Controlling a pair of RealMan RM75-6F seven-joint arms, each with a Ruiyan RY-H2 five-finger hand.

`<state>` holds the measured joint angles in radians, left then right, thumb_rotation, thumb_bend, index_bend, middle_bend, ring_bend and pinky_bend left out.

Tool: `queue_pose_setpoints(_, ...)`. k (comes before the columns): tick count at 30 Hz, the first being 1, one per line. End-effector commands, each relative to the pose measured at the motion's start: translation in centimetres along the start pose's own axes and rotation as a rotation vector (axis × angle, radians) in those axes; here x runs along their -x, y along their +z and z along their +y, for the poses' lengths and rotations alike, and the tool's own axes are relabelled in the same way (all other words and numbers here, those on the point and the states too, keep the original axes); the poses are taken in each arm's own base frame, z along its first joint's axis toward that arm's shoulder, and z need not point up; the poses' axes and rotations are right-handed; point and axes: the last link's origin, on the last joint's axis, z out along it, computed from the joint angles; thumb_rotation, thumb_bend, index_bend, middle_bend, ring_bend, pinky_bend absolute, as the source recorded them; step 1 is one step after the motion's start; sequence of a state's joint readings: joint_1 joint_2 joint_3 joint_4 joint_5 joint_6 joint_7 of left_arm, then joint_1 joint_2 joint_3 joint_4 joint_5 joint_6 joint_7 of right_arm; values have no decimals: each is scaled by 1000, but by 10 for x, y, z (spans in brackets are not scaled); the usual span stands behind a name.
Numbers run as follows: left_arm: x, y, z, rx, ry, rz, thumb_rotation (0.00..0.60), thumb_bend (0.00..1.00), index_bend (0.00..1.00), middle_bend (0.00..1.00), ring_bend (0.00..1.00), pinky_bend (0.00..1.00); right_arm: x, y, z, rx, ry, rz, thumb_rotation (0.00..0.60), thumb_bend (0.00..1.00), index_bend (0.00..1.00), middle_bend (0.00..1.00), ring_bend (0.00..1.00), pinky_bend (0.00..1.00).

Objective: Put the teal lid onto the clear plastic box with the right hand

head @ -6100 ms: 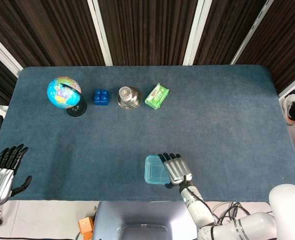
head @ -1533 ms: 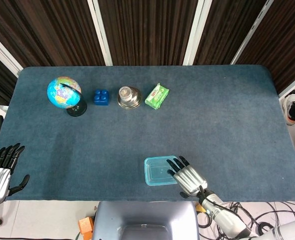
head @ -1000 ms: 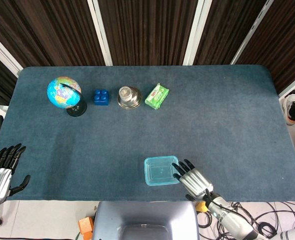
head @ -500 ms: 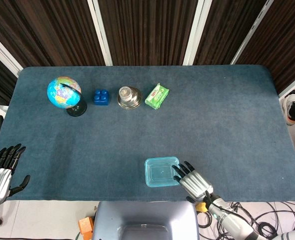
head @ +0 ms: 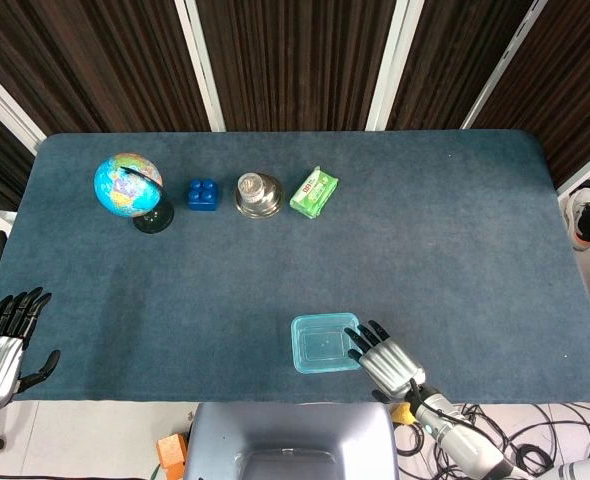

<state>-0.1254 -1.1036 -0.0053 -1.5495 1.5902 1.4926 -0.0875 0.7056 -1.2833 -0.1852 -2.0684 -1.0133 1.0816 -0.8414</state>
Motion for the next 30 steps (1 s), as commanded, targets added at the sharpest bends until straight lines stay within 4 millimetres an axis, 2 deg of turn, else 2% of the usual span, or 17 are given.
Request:
queue_pose_setpoints(1, 0, 0, 0, 0, -1, 1, 600, 344, 0, 34, 17, 10, -3, -1, 0, -5, 12, 9, 600, 176, 267, 0, 0, 0)
queue_pose_setpoints(13, -1, -1, -1, -2, -4, 2, 600, 343, 0, 33, 17, 9, -26, -7, 6, -3, 90, 83, 600, 176, 254, 0, 0, 0)
queue_pose_setpoints(19, 0, 0, 0, -1, -1, 0, 600, 343, 0, 33, 17, 10, -34, 8, 7, 5, 115, 89, 600, 176, 248, 0, 0, 0)
queue_pose_setpoints(30, 0, 0, -1, -3, 1, -2, 600, 345, 0, 33, 17, 10, -30, 35, 5, 56, 90, 61, 600, 176, 228, 0, 0, 0)
